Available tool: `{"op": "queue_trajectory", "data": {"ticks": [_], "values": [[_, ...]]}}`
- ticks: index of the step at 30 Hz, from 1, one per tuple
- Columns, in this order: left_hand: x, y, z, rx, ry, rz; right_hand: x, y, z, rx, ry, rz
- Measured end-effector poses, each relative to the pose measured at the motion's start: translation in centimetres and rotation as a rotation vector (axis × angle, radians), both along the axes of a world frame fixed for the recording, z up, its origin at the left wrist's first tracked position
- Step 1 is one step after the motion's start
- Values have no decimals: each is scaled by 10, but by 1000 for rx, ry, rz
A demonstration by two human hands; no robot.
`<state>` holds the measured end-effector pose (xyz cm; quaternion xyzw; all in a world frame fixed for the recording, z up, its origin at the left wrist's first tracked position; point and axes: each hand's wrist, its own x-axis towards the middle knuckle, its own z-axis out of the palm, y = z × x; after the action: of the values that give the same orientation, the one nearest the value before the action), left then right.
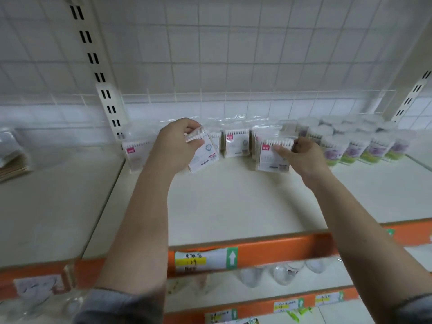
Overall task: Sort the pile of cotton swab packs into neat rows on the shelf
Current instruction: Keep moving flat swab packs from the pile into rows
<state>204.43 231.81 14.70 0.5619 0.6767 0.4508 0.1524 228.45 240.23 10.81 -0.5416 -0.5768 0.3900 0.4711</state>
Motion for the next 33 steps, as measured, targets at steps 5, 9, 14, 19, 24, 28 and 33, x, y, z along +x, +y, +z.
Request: {"op": "queue_trajectory", "data": {"ticks": [5,9,14,19,24,28,33], "values": [[10,24,1,-27,18,-18,2,33,-5,-32,-75,75],[18,33,-4,-67,61,-14,3,50,-5,-45,-122,132],[27,35,-11,-99,94,30,8,65,-1,-94,-269,171],[40,35,-17,-115,112,49,12,62,0,-100,-323,185],[52,45,-19,-156,182,46,18,54,-2,-123,-383,172],[61,58,-16,-153,220,28,32,43,4,-101,-602,186],[72,75,-17,-158,301,7,46,16,-2,-81,-767,217]]}}
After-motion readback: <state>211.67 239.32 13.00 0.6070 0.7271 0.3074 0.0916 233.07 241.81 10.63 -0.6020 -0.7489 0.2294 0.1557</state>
